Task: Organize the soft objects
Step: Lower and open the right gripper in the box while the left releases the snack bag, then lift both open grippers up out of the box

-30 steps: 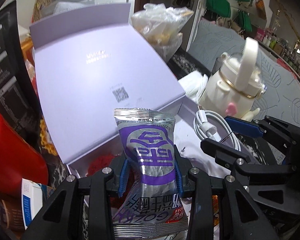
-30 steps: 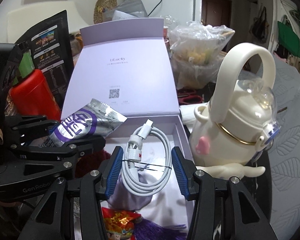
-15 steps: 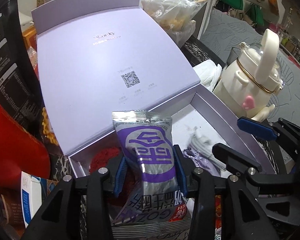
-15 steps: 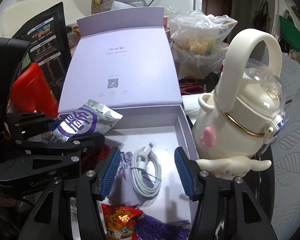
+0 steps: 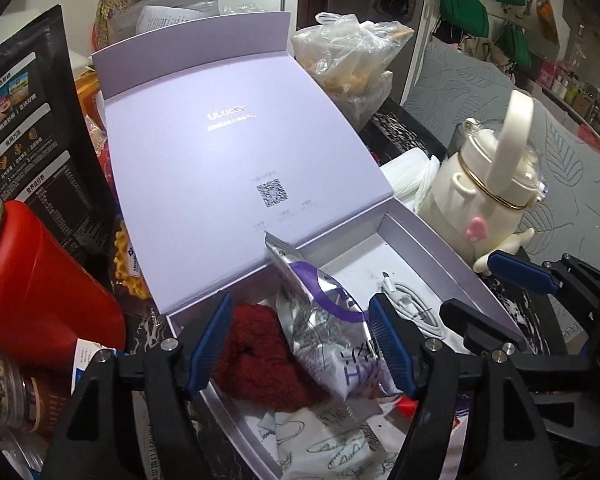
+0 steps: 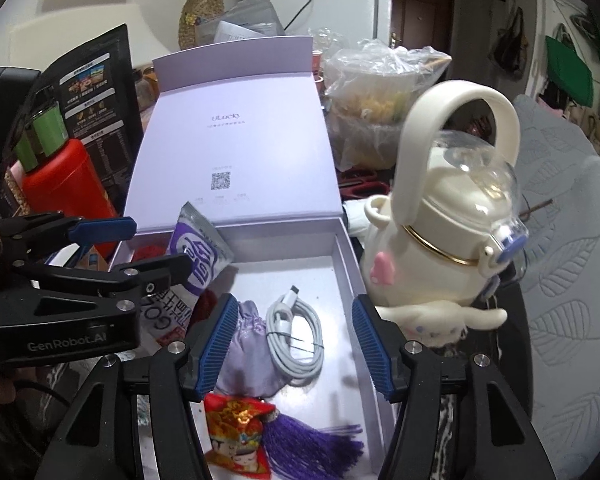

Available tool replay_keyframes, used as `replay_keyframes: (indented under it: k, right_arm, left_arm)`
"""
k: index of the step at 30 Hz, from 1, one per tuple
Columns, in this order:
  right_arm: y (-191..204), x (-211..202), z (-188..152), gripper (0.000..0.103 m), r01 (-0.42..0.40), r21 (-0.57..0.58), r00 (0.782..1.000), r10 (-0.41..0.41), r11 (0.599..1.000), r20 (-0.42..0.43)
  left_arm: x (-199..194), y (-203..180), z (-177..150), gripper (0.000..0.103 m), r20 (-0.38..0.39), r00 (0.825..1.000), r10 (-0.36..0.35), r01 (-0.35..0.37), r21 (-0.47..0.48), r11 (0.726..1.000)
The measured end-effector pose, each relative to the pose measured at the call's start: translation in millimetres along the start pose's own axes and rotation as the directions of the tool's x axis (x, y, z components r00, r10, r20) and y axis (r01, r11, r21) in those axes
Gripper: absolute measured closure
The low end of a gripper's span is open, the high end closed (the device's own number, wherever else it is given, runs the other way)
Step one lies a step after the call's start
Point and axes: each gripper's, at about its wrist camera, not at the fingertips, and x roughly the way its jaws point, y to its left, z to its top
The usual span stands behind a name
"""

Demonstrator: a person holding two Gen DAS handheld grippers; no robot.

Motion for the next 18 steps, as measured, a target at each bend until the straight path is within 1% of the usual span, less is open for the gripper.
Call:
replay_keyframes:
  k: [7, 18]
  right_arm:
    - [-3.9, -20.7, -3.8, 0.043, 0.019, 0.011, 1.0, -0.019, 1.0, 0.021]
    - [0.6, -68.0, -11.8, 0.043, 0.03, 0.008, 0.996, -0.03, 1.0, 0.085]
  left_arm:
    - [-22.5, -8.3, -4.1, 0.034, 0.029, 1.0, -0.002, 0.002, 0.01, 1.0]
    - [-75.9, -21.8, -12.7, 0.034, 0.115, 0.993, 0.001, -0.004, 0.03, 1.0]
